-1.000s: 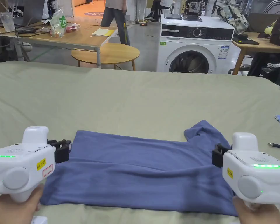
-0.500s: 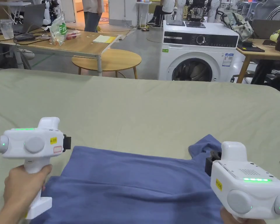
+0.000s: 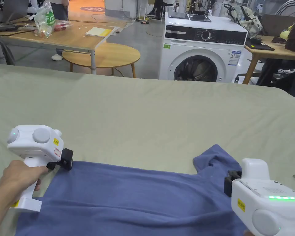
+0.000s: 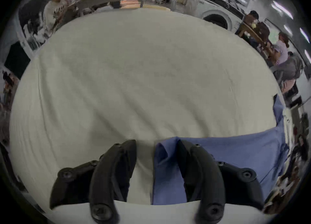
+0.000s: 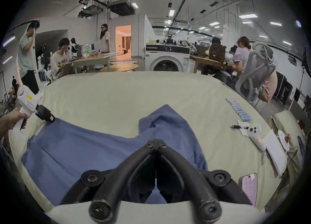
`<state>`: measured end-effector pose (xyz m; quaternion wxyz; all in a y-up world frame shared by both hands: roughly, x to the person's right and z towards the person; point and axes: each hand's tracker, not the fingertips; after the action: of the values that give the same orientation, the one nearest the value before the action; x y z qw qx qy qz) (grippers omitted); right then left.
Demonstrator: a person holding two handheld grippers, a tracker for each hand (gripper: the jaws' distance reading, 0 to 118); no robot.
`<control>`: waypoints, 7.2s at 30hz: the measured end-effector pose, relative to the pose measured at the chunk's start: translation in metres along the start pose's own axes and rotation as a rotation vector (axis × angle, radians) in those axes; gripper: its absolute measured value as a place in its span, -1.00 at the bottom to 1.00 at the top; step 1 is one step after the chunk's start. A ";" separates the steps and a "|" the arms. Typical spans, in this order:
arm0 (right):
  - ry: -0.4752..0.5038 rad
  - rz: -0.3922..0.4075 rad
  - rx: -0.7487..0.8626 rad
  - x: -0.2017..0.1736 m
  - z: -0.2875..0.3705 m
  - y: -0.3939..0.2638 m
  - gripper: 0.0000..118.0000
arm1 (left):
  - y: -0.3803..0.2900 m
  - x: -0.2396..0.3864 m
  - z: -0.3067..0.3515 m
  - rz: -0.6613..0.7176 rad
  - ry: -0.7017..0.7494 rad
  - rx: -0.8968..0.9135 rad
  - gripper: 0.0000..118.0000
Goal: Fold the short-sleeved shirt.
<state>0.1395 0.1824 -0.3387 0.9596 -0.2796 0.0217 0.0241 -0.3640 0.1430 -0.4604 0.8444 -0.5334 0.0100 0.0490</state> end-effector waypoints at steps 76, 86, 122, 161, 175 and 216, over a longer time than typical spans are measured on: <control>-0.166 0.169 -0.415 0.075 0.081 -0.074 -0.08 | -0.248 -0.021 0.144 0.056 -0.097 0.163 -0.37; -0.076 -0.018 0.106 0.010 0.099 -0.030 -0.08 | -0.221 0.039 0.187 -0.019 -0.031 0.658 -0.37; 0.143 0.119 0.374 -0.180 0.080 -0.022 -1.00 | -0.245 -0.149 0.071 0.470 -0.724 -0.005 0.05; 0.146 0.088 0.340 -0.151 0.078 -0.016 -1.00 | -0.215 -0.077 0.209 0.280 -0.460 0.169 -1.00; 0.105 0.075 0.314 -0.122 0.083 -0.026 -1.00 | -0.174 0.067 0.107 0.234 -0.542 -0.053 -1.00; 0.089 0.057 0.258 -0.093 0.084 -0.043 -1.00 | -0.214 0.121 0.046 0.151 -0.696 -0.161 -1.00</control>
<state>0.0511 0.1885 -0.2402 0.9846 -0.1537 0.0749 0.0360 -0.2257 0.1025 -0.2564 0.7466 -0.5473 -0.2425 0.2904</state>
